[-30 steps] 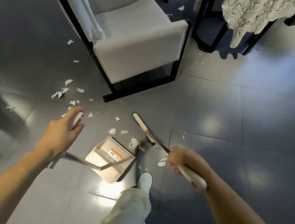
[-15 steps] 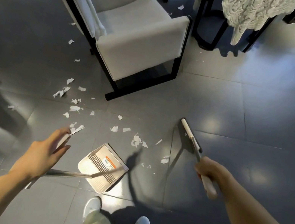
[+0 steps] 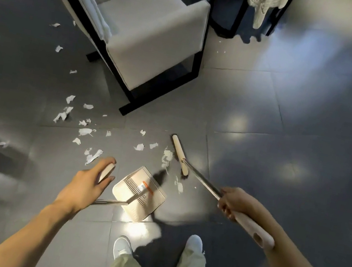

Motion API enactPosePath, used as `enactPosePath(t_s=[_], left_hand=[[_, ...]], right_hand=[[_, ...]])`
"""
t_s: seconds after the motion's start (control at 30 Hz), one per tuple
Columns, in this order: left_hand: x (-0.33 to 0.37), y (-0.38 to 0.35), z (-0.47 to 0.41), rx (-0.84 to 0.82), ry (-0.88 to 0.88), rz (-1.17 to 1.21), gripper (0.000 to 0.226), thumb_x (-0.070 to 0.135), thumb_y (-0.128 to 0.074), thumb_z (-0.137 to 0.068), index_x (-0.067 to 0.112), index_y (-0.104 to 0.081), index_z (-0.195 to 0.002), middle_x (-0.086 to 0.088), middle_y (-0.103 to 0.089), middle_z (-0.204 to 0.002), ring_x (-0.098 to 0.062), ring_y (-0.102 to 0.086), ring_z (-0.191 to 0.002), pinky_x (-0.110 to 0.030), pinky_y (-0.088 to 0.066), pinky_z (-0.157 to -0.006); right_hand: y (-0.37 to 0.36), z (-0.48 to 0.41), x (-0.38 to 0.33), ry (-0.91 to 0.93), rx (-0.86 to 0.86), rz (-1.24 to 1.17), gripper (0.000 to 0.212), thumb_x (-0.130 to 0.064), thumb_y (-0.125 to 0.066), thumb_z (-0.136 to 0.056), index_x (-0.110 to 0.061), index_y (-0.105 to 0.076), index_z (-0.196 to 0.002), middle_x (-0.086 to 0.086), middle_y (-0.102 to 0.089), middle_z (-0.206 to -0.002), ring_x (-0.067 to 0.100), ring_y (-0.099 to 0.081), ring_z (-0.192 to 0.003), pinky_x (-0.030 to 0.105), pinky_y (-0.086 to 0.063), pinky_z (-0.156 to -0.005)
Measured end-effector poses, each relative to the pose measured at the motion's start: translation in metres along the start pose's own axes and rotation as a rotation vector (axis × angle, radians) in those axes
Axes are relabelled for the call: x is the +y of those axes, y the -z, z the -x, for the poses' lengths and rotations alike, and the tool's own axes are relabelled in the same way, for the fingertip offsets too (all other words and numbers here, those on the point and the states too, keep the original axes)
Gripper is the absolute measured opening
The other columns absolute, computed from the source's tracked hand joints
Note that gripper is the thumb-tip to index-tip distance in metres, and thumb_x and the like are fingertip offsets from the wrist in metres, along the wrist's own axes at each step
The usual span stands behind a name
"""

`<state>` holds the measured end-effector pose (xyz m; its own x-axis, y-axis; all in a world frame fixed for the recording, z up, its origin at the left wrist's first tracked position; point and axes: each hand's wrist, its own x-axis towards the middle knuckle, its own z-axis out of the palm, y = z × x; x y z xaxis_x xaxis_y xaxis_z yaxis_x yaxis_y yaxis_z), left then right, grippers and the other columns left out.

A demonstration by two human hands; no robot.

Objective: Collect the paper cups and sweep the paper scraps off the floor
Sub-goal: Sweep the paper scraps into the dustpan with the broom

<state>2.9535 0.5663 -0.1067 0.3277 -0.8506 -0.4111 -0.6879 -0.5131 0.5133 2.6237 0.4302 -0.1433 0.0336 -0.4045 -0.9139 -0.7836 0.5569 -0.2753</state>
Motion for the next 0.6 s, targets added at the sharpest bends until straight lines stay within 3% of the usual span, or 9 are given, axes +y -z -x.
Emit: enactPosePath(t_s=[0.13, 0.27, 0.4, 0.5, 0.6], left_hand=[[-0.016, 0.008, 0.004, -0.037, -0.047, 0.026, 0.028, 0.029, -0.052, -0.096, 0.034, -0.047, -0.123, -0.005, -0.058, -0.076, -0.02, -0.053, -0.067, -0.029, -0.041, -0.061], [-0.034, 0.016, 0.009, -0.043, -0.074, 0.018, 0.028, 0.029, -0.053, -0.095, 0.033, -0.048, -0.122, 0.005, -0.052, -0.068, -0.013, -0.049, -0.062, -0.029, -0.04, -0.06], [-0.049, 0.016, 0.018, -0.04, -0.076, 0.031, 0.026, 0.03, -0.053, -0.095, 0.035, -0.048, -0.119, 0.009, -0.052, -0.064, -0.012, -0.048, -0.06, -0.027, -0.041, -0.06], [-0.058, 0.011, 0.018, -0.025, -0.078, 0.038, 0.024, 0.032, -0.053, -0.095, 0.037, -0.047, -0.117, 0.003, -0.053, -0.064, -0.017, -0.049, -0.06, -0.03, -0.045, -0.062], [-0.063, 0.007, 0.015, -0.002, -0.058, 0.066, 0.023, 0.032, -0.052, -0.095, 0.039, -0.045, -0.116, -0.003, -0.055, -0.067, -0.02, -0.05, -0.059, -0.029, -0.046, -0.059]], right_hand=[[-0.023, 0.033, 0.025, 0.067, 0.077, 0.063, 0.023, 0.0, -0.052, -0.082, -0.007, -0.06, -0.103, 0.009, -0.057, -0.063, 0.015, -0.051, -0.043, 0.02, -0.042, -0.04], [-0.047, 0.018, 0.057, -0.003, 0.147, 0.016, 0.018, 0.0, -0.05, -0.084, -0.006, -0.052, -0.1, 0.012, -0.056, -0.058, 0.017, -0.049, -0.036, 0.023, -0.043, -0.039], [-0.077, -0.015, 0.09, -0.136, 0.093, -0.153, 0.031, 0.0, -0.046, -0.09, -0.004, -0.042, -0.12, 0.013, -0.046, -0.069, 0.015, -0.041, -0.04, 0.022, -0.038, -0.035], [-0.103, -0.026, 0.1, -0.155, 0.032, -0.218, 0.04, 0.0, -0.055, -0.087, -0.005, -0.04, -0.125, 0.013, -0.047, -0.07, 0.014, -0.043, -0.039, 0.024, -0.041, -0.037], [-0.126, -0.03, 0.092, -0.175, -0.01, -0.33, 0.053, 0.009, -0.047, -0.084, -0.015, -0.036, -0.129, 0.018, -0.048, -0.092, 0.012, -0.044, -0.04, 0.022, -0.041, -0.035]])
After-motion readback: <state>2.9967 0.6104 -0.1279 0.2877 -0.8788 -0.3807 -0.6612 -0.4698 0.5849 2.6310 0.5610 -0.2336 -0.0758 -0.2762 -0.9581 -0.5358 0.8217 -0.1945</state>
